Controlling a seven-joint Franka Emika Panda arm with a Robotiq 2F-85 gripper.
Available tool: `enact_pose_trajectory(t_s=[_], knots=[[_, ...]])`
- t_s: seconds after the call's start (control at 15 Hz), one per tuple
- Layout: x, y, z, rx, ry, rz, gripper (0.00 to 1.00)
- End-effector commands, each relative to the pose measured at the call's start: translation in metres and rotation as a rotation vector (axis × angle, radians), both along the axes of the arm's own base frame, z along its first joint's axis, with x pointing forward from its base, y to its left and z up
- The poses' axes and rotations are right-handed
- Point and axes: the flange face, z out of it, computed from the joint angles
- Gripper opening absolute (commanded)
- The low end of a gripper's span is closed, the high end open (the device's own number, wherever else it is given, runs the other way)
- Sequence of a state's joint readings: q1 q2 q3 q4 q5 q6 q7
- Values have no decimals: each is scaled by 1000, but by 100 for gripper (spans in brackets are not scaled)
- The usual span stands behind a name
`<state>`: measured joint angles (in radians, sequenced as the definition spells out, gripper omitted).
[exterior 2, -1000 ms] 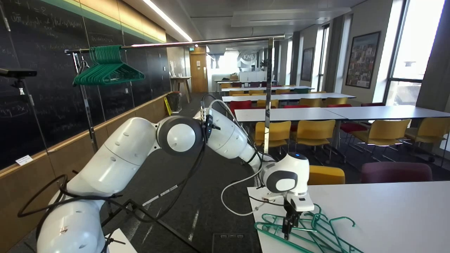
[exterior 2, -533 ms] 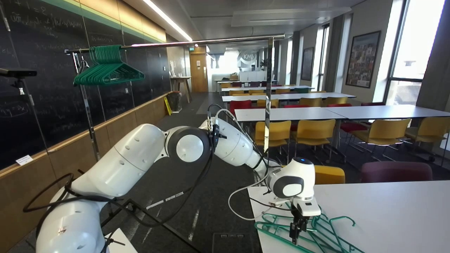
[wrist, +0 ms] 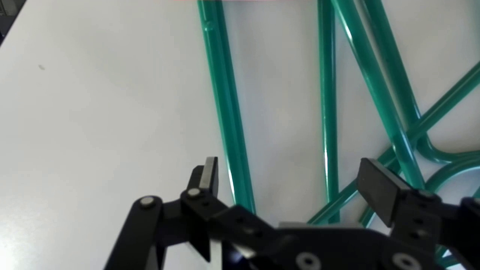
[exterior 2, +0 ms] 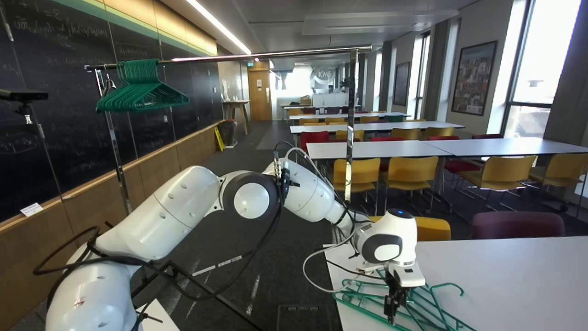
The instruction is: Lift the hanger on top and put it on the rail
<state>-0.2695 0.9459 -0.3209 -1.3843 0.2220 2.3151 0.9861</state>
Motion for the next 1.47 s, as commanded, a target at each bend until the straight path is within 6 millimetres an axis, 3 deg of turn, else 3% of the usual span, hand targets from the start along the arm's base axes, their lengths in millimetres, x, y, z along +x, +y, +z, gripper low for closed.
enact_pose_trajectory(t_s=[0.0, 0.6, 0.67, 0.73, 1.4], knots=[[2, -8, 4, -3, 24, -6, 100], [-7, -6, -4, 20, 90, 16, 100], [-7, -6, -4, 23, 94, 16, 91], [-8, -6, -5, 26, 101, 18, 74], [-9, -6, -6, 32, 124, 21, 1]])
